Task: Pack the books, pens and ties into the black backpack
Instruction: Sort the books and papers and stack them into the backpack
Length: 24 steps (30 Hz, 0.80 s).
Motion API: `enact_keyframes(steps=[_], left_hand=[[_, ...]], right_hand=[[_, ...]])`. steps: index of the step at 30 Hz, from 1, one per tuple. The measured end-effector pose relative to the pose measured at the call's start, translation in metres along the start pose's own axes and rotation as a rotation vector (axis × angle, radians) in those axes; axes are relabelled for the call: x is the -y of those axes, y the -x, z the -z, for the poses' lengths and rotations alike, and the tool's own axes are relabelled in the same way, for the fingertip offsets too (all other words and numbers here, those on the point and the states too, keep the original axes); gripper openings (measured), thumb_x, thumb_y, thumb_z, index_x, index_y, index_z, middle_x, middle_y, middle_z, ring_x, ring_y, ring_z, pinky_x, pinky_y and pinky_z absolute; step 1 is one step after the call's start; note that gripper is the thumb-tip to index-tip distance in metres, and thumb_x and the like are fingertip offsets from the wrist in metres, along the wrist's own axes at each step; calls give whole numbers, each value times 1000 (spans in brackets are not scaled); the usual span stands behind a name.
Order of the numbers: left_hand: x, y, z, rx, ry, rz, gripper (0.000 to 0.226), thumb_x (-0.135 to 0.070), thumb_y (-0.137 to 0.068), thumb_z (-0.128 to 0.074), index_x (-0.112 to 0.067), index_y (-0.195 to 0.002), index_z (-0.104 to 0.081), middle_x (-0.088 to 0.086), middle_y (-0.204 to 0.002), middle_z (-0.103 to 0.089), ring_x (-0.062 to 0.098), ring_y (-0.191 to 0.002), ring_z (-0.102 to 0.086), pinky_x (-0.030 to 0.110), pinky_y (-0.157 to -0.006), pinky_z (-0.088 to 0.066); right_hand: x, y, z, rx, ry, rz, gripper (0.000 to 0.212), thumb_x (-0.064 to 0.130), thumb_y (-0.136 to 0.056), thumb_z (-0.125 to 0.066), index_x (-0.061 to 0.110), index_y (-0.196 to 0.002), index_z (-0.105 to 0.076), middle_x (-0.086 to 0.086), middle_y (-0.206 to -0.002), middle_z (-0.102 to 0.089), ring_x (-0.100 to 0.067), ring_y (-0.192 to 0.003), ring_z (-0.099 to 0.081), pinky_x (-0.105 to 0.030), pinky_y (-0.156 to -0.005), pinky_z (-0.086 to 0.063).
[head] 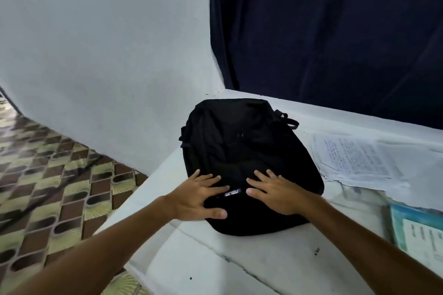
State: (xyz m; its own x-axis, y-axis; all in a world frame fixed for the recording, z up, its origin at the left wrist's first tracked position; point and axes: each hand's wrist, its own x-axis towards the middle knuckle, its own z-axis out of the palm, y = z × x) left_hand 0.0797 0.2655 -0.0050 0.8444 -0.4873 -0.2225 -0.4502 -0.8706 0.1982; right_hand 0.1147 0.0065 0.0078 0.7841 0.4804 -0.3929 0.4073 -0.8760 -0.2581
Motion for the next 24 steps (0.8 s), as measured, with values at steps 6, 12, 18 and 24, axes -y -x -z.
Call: enact_keyframes(steps=[6,12,18,24], left_hand=[[-40,-4,3,-9,-113,-88,110,-92,-64,2,-33,-152,-29,10,-161,-24,27,-145,-30,39,-117,-17],[-80,-12,6,-1,-165,-143,119,-92,-60,7,-25,-148,-37,15,-148,-45,34,-113,-61,36,-90,-44],[-41,4,17,-204,294,-166,68,-69,-91,-31,-21,-132,-59,-5,-130,-63,10,-120,-55,28,-102,-43],[48,22,7,-697,547,304,34,-48,-84,-60,-18,-94,-73,-9,-91,-71,5,-77,-64,21,-70,-45]], right_hand=[[-30,10,27,93,-7,-54,74,85,-81,-8,52,-145,-25,17,-161,-10,-11,-149,-5,-39,-120,-13],[-46,10,37,-46,-206,-142,62,84,-80,-26,48,-109,-68,6,-144,-51,-14,-139,-37,-36,-113,-29],[-17,7,52,-126,-80,-187,51,62,-91,-47,20,-68,-64,1,-83,-68,-17,-81,-66,-31,-76,-50],[37,-29,54,-353,-281,65,14,36,-91,-61,28,-93,-73,7,-91,-70,-10,-88,-65,-35,-88,-54]])
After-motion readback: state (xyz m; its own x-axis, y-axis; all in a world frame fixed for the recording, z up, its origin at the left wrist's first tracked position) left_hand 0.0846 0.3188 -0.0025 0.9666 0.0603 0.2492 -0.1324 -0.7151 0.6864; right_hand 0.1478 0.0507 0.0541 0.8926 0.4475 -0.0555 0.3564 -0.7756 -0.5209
